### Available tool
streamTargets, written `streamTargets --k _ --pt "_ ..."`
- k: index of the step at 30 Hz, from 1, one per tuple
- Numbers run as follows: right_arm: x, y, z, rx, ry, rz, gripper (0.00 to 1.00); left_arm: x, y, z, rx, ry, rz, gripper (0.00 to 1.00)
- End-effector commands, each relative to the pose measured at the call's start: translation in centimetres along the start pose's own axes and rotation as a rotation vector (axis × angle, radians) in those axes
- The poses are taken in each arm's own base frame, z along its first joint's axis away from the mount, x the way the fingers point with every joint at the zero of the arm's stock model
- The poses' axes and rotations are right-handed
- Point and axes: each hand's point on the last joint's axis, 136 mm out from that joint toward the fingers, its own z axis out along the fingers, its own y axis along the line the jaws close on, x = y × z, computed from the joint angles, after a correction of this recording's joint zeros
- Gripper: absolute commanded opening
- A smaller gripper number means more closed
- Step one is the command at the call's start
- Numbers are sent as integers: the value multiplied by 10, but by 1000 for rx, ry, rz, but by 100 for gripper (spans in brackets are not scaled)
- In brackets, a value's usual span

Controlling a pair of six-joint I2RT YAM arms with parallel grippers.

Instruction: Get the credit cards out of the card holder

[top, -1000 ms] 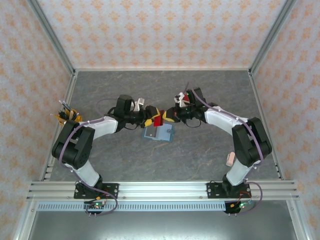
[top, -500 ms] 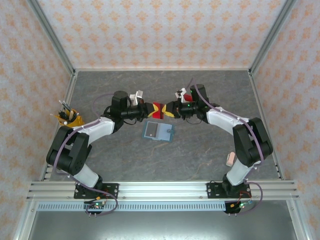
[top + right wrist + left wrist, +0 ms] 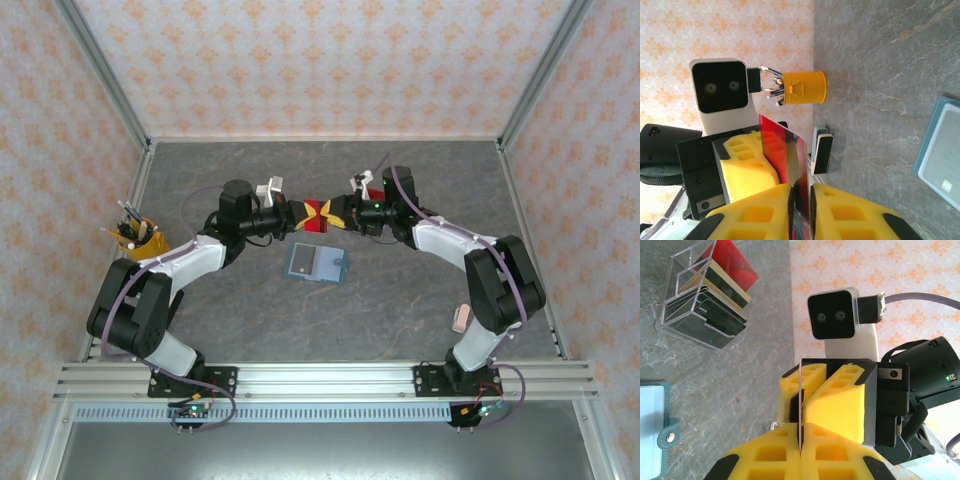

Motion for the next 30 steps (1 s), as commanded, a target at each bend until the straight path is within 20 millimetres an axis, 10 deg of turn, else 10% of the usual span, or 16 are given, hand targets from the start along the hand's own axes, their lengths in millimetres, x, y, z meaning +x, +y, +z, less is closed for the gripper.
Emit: streamTargets --k 1,12,20,30 --pt "-2 38 -2 -69 -2 -89 18 4 -17 -3 23 3 23 0" --pt "-5 42 -15 100 -18 -268 0 4 7 -28 -244 -15 66 36" --pt "-58 6 -76 644 -131 -575 0 -9 49 -95 -677 -43 121 70" --pt "-135 -12 -122 865 -90 -886 0 -37 63 -146 -996 -85 279 91"
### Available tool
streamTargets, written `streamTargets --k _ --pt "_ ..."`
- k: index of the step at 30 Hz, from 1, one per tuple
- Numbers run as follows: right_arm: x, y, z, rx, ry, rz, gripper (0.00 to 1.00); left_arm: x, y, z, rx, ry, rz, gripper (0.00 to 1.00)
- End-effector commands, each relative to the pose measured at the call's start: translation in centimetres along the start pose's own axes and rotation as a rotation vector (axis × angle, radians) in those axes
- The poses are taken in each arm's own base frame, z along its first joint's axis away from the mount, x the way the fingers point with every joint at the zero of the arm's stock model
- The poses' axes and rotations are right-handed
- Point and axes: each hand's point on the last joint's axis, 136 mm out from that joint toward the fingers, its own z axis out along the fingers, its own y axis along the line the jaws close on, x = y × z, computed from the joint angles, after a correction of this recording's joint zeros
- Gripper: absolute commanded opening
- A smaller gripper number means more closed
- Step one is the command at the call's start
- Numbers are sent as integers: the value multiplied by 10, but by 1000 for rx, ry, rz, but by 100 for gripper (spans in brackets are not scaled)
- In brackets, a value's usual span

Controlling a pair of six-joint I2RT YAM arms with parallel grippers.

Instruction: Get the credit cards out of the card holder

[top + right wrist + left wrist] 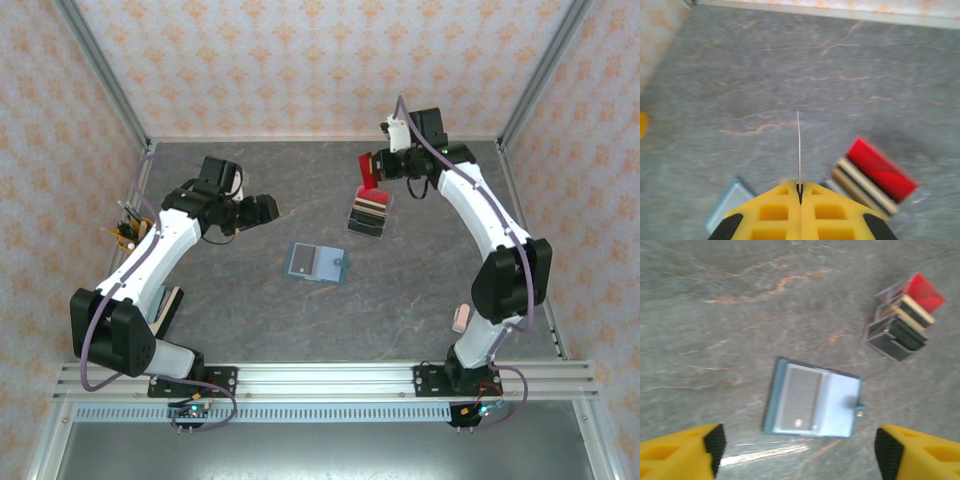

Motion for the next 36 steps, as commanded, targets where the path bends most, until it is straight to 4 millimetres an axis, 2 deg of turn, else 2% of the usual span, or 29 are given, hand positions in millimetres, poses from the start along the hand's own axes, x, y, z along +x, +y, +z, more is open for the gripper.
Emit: streamTargets --k 1,3,6,12,22,25,33,36 --pt "9 -30 15 83 89 -230 0 -2 36 -10 -188 1 71 100" --pt "6 -38 23 80 120 -287 0 -4 42 -13 -211 -10 77 100" --pt "12 -44 40 41 188 -381 0 -5 45 -16 -212 -32 79 100" --pt "29 -46 60 -42 258 -533 0 -5 47 -18 -220 -40 91 100" --pt "47 -51 75 -86 304 -638 0 -1 53 -12 -247 -10 93 100" --pt "47 -58 80 -64 308 -660 0 -1 53 -9 -247 -2 91 100" --pt "56 -60 90 -93 331 -692 0 0 52 -2 -241 23 92 100" --pt "59 -63 94 -94 342 -698 5 0 51 0 -235 28 91 100"
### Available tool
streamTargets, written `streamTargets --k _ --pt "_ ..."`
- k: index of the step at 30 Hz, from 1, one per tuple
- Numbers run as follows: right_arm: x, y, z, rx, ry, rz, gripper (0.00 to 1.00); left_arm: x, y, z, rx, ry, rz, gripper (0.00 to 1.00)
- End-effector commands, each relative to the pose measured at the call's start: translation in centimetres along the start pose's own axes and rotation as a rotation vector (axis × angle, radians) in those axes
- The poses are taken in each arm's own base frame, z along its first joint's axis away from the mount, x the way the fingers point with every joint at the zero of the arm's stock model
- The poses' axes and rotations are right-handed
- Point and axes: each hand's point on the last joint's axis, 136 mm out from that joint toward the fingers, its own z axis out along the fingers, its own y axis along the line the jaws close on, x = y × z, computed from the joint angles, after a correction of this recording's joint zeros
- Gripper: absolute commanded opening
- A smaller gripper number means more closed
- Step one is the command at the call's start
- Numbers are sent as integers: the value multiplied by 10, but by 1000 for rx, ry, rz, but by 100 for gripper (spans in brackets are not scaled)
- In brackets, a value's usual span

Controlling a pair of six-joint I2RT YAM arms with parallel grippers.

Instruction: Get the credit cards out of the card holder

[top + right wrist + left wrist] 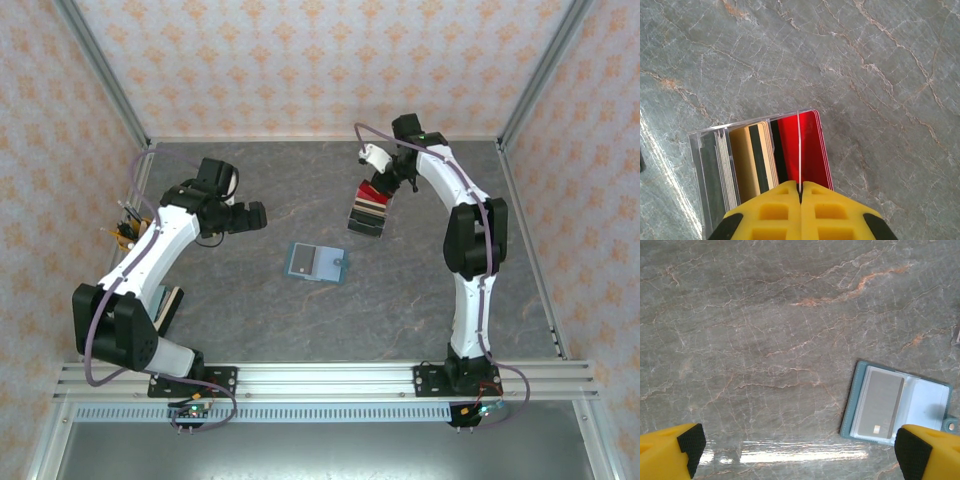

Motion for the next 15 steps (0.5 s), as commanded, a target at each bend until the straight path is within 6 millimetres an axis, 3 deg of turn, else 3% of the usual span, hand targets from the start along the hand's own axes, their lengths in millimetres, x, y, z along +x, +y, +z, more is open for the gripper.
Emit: streamTargets --k 1,9,15 --pt "-1 -3 3 -3 5 -38 8 1 3 -1 -11 19 12 100" --pt "-5 -3 -2 -7 -7 -28 22 2 0 3 2 32 13 100" --pt "-26 -5 -25 34 -84 104 26 3 -1 2 7 33 10 100"
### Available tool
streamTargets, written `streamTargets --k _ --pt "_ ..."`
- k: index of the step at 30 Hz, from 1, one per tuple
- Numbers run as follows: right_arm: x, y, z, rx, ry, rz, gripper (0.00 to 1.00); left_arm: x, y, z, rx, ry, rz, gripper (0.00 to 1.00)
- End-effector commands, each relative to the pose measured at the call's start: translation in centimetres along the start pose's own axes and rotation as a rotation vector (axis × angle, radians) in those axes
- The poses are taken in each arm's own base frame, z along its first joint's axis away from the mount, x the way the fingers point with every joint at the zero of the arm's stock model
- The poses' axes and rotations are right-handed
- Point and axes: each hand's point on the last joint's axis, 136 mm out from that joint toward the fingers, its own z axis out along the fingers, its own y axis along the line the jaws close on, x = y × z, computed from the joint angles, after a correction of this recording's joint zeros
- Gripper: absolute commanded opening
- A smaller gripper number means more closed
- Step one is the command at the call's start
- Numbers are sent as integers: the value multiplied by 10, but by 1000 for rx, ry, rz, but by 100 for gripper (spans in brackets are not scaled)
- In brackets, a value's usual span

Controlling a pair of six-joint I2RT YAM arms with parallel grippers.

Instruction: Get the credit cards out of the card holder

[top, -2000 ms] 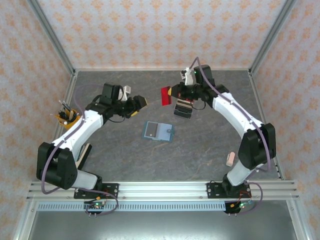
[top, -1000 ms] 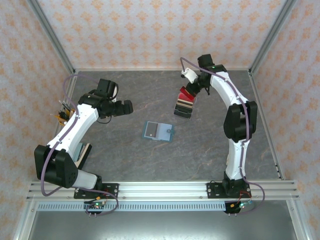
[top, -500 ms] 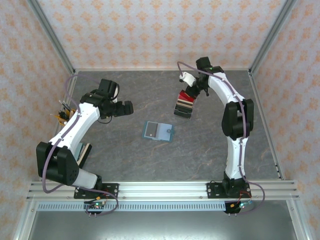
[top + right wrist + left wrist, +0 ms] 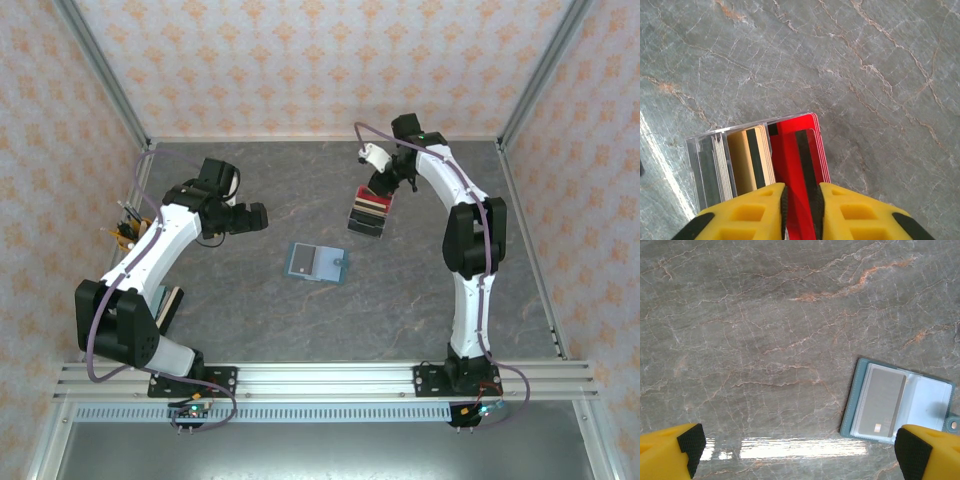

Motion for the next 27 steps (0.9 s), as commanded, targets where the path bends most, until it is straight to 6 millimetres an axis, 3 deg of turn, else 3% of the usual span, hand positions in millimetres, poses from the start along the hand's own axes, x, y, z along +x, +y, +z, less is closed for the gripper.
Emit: streamTargets --k 1,5,9,17,22,27 --pt "-29 -2 -33 42 -97 105 26 2 0 -2 3 15 7 100" --pt "-41 11 -48 70 -139 313 27 5 -2 0 22 22 -9 100" --pt "-47 49 -44 48 -133 512 27 8 -6 2 51 29 -23 100" --pt "-44 132 -2 24 -139 939 38 10 -6 -1 58 14 -45 100" --pt "-41 187 37 41 -70 927 48 9 3 -1 15 -4 -83 100" --pt "-30 210 64 124 5 894 57 14 16 4 -49 -6 -119 100"
